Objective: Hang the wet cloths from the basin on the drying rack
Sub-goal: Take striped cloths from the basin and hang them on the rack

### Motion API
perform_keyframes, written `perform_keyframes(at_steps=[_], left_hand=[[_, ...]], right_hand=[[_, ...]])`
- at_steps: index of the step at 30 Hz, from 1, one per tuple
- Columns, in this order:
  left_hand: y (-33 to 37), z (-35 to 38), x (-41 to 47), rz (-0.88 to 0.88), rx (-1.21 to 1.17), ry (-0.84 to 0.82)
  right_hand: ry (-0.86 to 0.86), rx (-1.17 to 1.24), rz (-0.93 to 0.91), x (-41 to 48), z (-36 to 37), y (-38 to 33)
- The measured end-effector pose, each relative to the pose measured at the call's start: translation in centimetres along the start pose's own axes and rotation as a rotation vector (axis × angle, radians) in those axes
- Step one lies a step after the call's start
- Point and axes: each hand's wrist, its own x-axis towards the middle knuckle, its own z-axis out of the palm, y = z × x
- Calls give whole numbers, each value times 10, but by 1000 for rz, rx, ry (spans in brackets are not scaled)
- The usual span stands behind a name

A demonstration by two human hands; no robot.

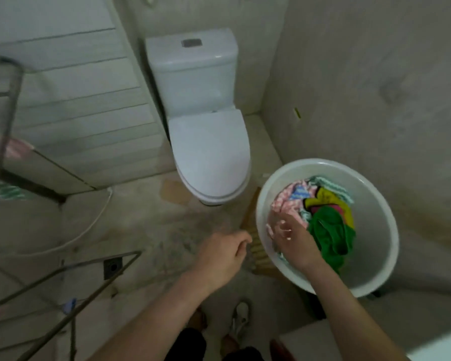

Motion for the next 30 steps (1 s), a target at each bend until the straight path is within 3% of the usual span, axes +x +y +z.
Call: perform_keyframes(at_steps=[3,6,9,12,14,17,19,22,24,30], left_hand=[[25,53,31,116,111,-125],[39,92,54,184,290,-256],[61,118,71,140,518,-409],[68,131,89,43,697,-532],[69,131,99,16,764,-555],[72,128,109,22,709,-494],[69,126,113,-51,507,-378],[58,124,122,-154,213,-180],[60,126,126,-268,70,-165],[66,138,135,-550,-242,-226]], right_hand=[[-67,-88,140,-2,-13,55],[-165,-111,126,-2,-15,82],[-221,-213,72,-3,-10,105],[-242,-451,156,1,-9,116],[-231,-603,221,7,-8,112],[-188,-606,222,10,-8,108],[-149,-369,184,9,-12,109],[-109,398,334,0,-36,102],[-63,782,427,-7,-55,93],[187,1312,473,-17,-90,80]])
